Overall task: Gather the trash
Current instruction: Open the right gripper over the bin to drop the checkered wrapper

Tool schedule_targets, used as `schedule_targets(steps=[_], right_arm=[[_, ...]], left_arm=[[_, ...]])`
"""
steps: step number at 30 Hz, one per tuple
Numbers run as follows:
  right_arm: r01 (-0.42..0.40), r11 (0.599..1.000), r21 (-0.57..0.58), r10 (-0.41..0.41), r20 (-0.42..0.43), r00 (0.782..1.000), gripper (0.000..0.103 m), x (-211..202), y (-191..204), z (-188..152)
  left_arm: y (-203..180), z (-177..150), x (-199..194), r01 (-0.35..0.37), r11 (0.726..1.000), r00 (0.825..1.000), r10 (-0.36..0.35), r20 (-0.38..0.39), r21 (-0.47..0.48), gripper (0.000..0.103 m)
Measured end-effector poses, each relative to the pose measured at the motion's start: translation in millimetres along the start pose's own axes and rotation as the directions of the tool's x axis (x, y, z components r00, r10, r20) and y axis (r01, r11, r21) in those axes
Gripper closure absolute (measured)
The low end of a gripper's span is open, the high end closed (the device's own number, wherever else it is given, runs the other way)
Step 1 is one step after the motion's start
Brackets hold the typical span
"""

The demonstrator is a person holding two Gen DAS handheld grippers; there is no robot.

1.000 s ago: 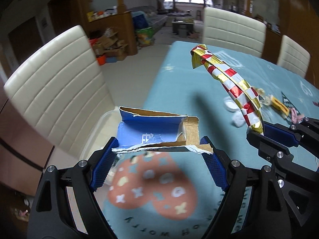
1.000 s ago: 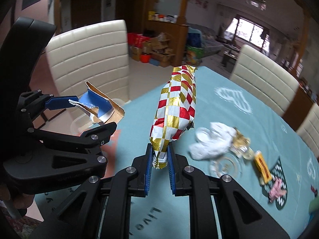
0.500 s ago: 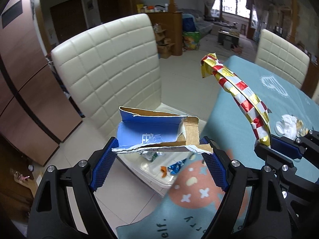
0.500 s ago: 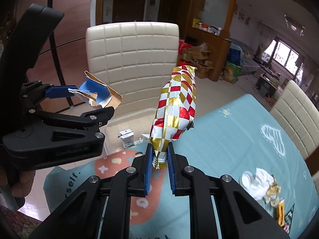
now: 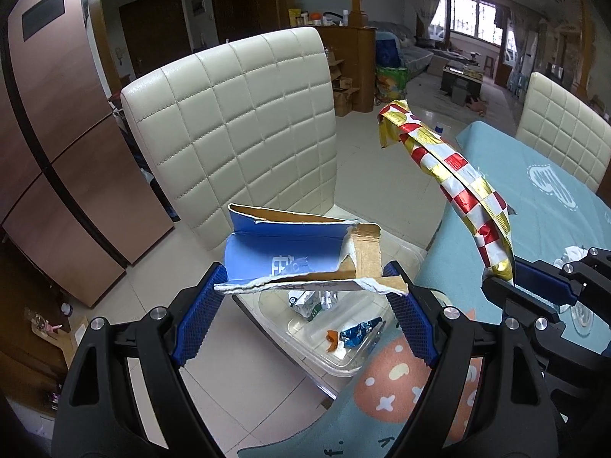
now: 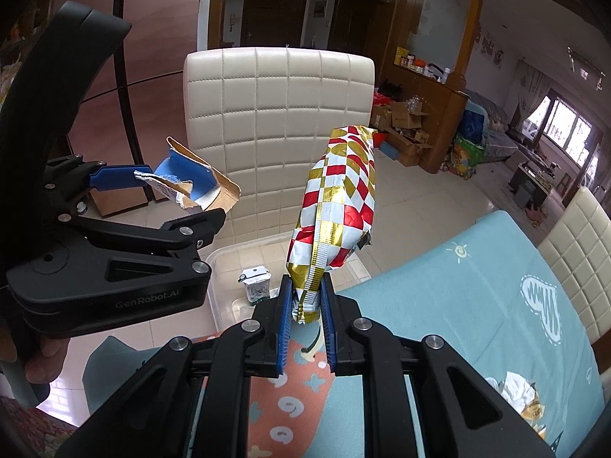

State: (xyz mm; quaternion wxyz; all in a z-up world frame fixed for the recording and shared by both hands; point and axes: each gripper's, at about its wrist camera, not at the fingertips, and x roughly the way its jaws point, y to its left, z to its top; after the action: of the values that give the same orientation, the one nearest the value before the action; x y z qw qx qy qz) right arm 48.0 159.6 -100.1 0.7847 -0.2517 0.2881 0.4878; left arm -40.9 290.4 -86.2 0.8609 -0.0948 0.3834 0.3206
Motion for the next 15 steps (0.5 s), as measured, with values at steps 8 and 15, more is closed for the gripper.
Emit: schedule_targets(steps=[8,15], right_arm=[[0.019,0.999,-0.041,-0.019,0.013,1.000,0.086,11.1,-4.6,3.7],[0.068,0.997,-0.040,-0.069,-0.015,0.998,0.045,22.7,-11.4,2.4]], left_arm=[[-3.4,9.1,13.8,-0.010,1.000,1.000,0.010,-0.004,-0.007,0.020],[-8.6,8.4,25.0,-0.006,1.000,1.000,0.006,-0.026,-0.001,0.020]])
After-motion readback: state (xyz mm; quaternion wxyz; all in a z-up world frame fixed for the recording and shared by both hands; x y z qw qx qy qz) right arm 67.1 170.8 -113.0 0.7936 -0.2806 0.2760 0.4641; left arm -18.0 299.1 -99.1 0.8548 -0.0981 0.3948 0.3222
